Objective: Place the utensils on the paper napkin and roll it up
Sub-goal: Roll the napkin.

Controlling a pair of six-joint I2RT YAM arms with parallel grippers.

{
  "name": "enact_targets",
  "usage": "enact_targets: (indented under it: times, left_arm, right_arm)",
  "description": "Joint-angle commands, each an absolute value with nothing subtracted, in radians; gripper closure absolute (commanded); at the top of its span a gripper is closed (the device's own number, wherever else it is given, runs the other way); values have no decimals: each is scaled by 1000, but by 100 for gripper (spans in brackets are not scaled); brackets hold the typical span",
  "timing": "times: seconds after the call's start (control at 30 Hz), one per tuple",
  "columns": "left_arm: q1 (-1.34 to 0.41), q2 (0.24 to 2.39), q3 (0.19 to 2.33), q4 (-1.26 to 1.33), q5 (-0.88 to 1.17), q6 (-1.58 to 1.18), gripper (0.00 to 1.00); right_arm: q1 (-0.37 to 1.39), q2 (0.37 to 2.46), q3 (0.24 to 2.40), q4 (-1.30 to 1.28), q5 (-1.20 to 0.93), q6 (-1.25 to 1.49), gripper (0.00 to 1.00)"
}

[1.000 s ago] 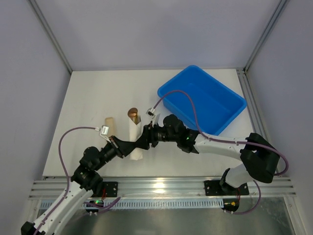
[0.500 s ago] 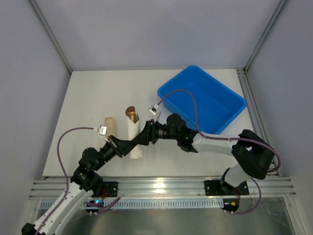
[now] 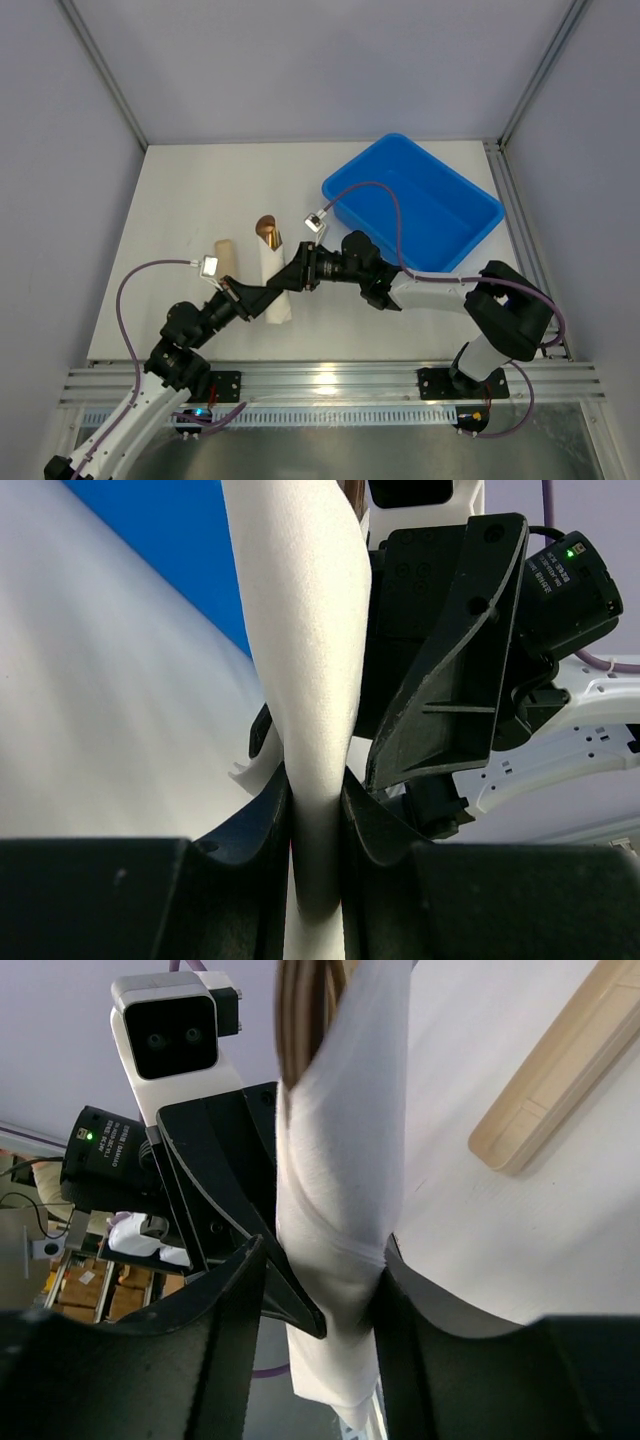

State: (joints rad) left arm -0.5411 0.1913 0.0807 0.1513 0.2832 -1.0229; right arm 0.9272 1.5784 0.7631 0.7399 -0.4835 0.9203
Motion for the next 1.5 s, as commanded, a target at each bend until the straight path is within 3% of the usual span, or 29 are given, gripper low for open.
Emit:
enact_targets:
  times: [0.0, 0.3, 0.53, 0.7, 1.03, 1.47]
  left_arm:
    - [-548, 184, 101, 209, 342, -1038, 100]
    - [-548, 176, 89, 218, 356, -1055, 100]
    - [-548, 155, 87, 201, 368, -1058, 100]
    - [-548, 150, 95, 184, 373, -1051, 100]
    - [-548, 115, 107, 130, 379, -1025, 57]
    - [-548, 46, 112, 8, 394, -989, 33]
  right_arm:
    - [927, 1582, 816, 865, -468, 923, 55]
    - [927, 1614, 825, 914, -486, 936, 70]
    - [927, 1635, 822, 989, -526, 950, 96]
    - [928, 1632, 818, 1011, -535, 956, 96]
    - [930, 1605, 795, 980, -511, 948, 96]
    - [933, 1554, 784, 971, -502, 965, 97]
